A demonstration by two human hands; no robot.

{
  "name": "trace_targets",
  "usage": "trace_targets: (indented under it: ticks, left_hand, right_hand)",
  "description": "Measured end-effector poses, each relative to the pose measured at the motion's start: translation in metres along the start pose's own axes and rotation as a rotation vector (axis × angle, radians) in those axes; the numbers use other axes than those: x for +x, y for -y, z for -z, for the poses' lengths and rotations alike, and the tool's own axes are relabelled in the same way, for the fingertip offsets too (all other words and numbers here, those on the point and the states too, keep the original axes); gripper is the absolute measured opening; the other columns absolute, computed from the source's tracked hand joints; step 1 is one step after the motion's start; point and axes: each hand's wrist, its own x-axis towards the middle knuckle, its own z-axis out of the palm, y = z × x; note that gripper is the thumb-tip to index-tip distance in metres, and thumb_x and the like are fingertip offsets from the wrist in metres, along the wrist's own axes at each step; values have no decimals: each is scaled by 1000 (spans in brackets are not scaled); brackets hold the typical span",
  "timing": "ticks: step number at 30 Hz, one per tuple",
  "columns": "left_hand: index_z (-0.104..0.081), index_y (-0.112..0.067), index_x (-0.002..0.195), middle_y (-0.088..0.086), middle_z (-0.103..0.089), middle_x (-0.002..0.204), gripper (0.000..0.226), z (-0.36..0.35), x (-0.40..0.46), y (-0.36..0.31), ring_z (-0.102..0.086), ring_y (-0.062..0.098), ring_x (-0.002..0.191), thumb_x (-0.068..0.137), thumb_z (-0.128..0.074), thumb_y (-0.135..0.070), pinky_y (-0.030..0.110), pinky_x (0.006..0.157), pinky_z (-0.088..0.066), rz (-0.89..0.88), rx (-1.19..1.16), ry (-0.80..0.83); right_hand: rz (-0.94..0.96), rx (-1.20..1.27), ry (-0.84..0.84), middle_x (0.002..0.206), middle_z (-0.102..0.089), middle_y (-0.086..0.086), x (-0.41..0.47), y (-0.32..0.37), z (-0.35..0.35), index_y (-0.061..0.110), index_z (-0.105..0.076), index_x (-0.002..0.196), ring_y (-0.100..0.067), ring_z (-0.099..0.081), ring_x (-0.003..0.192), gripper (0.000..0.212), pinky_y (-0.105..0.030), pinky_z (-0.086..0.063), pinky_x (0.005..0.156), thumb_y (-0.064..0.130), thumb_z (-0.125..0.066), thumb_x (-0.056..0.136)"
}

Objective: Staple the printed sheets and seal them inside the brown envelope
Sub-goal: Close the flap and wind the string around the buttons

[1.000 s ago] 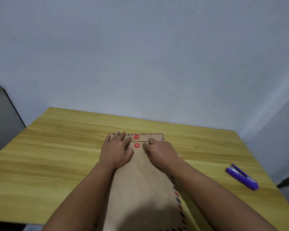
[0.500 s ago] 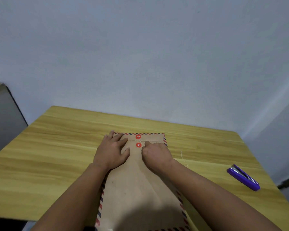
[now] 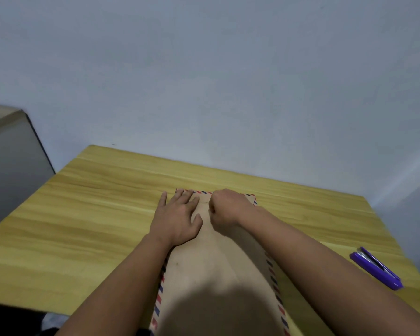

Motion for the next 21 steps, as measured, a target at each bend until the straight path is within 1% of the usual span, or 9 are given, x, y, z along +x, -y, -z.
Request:
trace_targets:
  ticks: [1,3,4,6,8,10,16,21]
  left_hand:
    - [-47,-28,149,-4,-35,163,65,0,0,0,-22,19,153,89,-38,-52,58,123,-11,-3,-4,2]
    - [-46,-30,149,-6,-34,163,66,0,0,0,-22,17,153,88,-37,-52,59,122,-11,-12,-1,8]
    - [-47,-31,148,-7,-34,162,66,0,0,0,-22,17,153,87,-37,-53,59,122,-10,-17,2,10]
    - [-48,-31,146,-8,-36,161,65,0,1,0,-22,16,153,86,-39,-53,60,122,-10,-25,6,3]
    - [-51,-31,145,-7,-39,160,64,-1,1,0,-25,17,152,85,-40,-53,61,121,-12,-31,9,-15]
    - [-50,-31,145,-8,-39,159,64,-1,1,0,-25,17,152,85,-40,-53,61,121,-12,-32,15,-18]
    - [-51,-31,145,-7,-40,159,64,-2,2,-1,-24,16,152,86,-42,-53,61,121,-12,-26,20,-23]
    - [-48,-32,148,-8,-37,161,65,-1,2,-3,-21,14,153,86,-41,-53,59,122,-9,-3,14,-2]
  right_hand:
    - [29,18,28,82,-62,-6,5,-2,2,18,-61,76,-30,-59,78,17,-31,-44,65,23,-58,91]
    - [76,49,72,87,-71,-5,16,-7,8,19,-67,78,-30,-64,82,18,-32,-49,67,23,-57,92]
    - [87,61,85,89,-74,-4,22,-10,12,21,-68,78,-29,-65,84,17,-33,-51,68,23,-58,92]
    - [83,82,81,86,-75,0,33,-19,17,21,-70,77,-25,-65,83,17,-35,-53,70,21,-60,90]
    - [57,118,52,82,-74,4,44,-28,18,20,-73,77,-21,-65,81,16,-37,-55,70,20,-61,87]
    - [30,164,25,81,-73,6,52,-36,14,19,-74,78,-20,-66,80,17,-39,-57,71,19,-60,88]
    - [-56,254,-121,85,-74,4,57,-50,-2,19,-71,73,-21,-67,81,20,-38,-60,70,18,-58,89]
    - [-71,258,-177,89,-74,4,35,-62,-6,20,-76,81,-21,-66,82,21,-33,-56,66,17,-57,89]
